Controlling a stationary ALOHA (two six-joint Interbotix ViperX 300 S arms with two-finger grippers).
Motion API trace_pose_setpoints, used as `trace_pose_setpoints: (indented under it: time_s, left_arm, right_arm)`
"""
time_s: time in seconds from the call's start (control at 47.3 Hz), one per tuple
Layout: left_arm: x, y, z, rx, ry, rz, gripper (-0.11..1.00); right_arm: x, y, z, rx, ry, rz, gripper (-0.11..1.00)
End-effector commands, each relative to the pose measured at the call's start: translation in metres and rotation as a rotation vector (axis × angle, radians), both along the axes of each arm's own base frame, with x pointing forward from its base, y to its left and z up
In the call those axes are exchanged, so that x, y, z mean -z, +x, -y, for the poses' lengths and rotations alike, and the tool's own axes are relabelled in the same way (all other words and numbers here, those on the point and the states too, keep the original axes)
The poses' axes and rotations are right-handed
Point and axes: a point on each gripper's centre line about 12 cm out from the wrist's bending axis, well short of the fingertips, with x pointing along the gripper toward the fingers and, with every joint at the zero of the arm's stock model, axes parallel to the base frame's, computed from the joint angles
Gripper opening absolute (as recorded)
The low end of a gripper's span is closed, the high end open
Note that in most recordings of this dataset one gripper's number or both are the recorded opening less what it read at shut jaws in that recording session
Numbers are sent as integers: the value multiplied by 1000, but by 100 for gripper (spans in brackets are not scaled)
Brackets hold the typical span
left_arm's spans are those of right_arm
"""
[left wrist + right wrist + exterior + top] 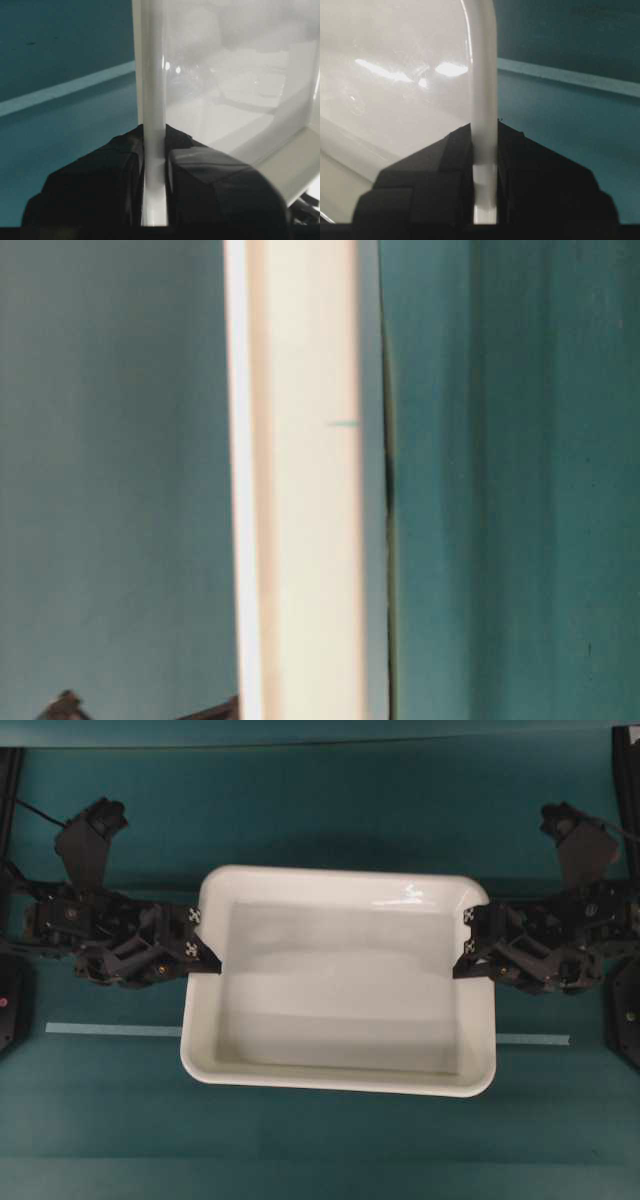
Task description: Lift the white case with both hands.
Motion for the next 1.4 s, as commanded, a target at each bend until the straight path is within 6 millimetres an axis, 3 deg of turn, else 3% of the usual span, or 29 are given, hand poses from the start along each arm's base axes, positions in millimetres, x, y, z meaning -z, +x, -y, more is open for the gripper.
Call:
trace_pose_setpoints:
  time_s: [0.0, 0.317, 0.719, 1.374]
  left_arm:
    - [9, -2, -1, -2, 3, -26, 9]
    - [29, 1, 3, 11, 0, -72, 9]
    - [67, -8, 5, 20, -3, -153, 9]
    - [105, -8, 4, 21, -2, -210, 9]
  right_arm:
    - [10, 0, 1, 2, -4, -8, 9]
    - [29, 13, 3, -62, -56, -49, 9]
    - [58, 9, 4, -60, -55, -103, 9]
    - [109, 17, 8, -75, -88, -147, 9]
